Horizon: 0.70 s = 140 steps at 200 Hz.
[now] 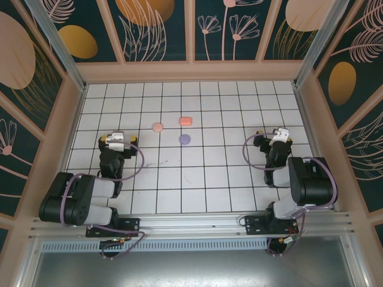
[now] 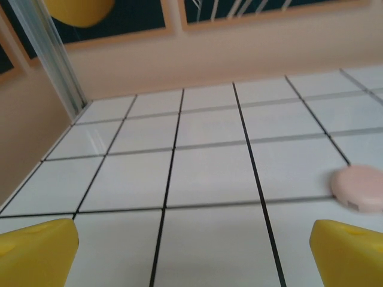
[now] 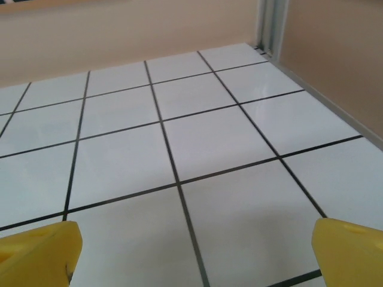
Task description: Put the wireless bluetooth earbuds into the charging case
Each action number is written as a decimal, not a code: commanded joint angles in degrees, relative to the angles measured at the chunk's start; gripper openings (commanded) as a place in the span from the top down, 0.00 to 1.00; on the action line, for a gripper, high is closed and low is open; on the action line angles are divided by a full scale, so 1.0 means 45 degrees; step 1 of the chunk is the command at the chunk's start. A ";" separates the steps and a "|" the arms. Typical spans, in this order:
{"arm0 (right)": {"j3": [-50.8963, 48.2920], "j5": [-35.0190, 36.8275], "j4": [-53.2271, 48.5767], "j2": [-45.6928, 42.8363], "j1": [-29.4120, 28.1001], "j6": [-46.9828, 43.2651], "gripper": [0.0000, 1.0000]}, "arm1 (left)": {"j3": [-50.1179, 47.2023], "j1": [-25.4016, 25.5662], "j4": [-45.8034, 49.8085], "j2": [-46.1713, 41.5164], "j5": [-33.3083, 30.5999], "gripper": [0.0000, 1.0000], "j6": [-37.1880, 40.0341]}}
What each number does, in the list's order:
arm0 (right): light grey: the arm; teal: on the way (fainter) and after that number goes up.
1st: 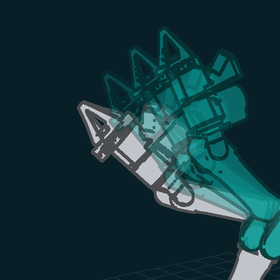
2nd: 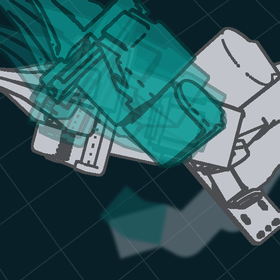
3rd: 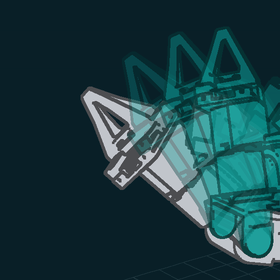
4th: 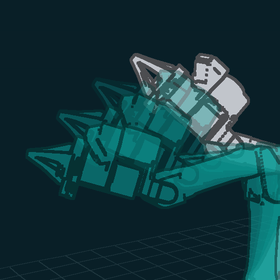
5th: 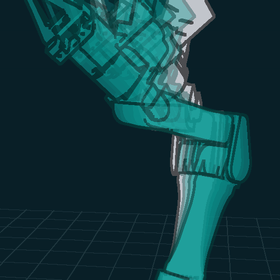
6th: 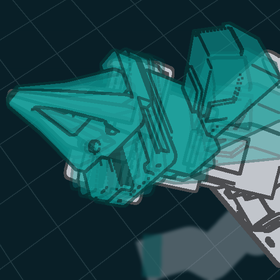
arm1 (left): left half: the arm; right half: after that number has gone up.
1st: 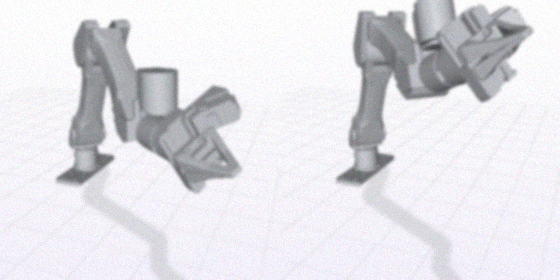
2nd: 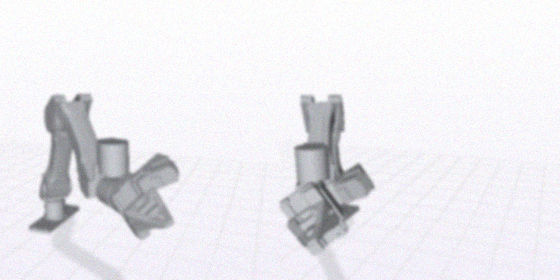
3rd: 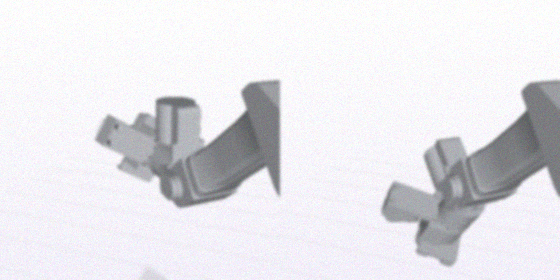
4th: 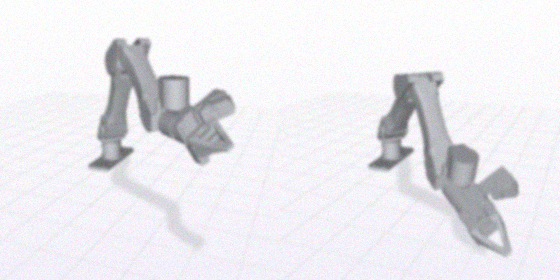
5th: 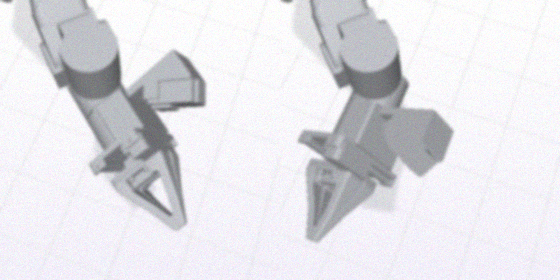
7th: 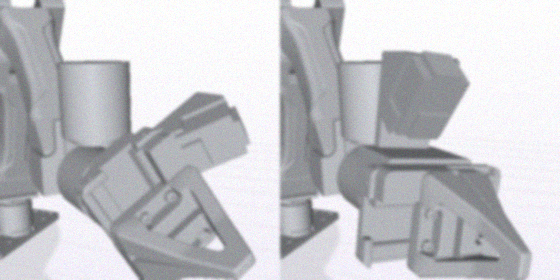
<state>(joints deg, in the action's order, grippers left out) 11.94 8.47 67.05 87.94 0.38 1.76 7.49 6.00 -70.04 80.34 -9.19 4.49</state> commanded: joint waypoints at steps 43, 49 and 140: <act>0.0346 -0.2035 0.0970 0.0076 0.0401 -0.0098 0.01 | 0.1018 -0.1680 -0.1265 0.1504 0.3488 0.01 -0.1474; 0.0346 -0.2036 0.0934 0.0065 0.0418 -0.0079 0.01 | 0.1134 -0.1773 -0.1118 0.1555 0.3396 0.01 -0.1630; 0.0388 -0.1830 0.0877 0.0079 0.0271 -0.0166 0.01 | 0.1286 -0.1816 -0.0843 0.1557 0.2288 0.01 -0.1986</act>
<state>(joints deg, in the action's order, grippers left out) 12.27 1.19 68.62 87.96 1.76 1.76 12.71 -1.89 -73.45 87.02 1.41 -3.36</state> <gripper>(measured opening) 0.990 0.988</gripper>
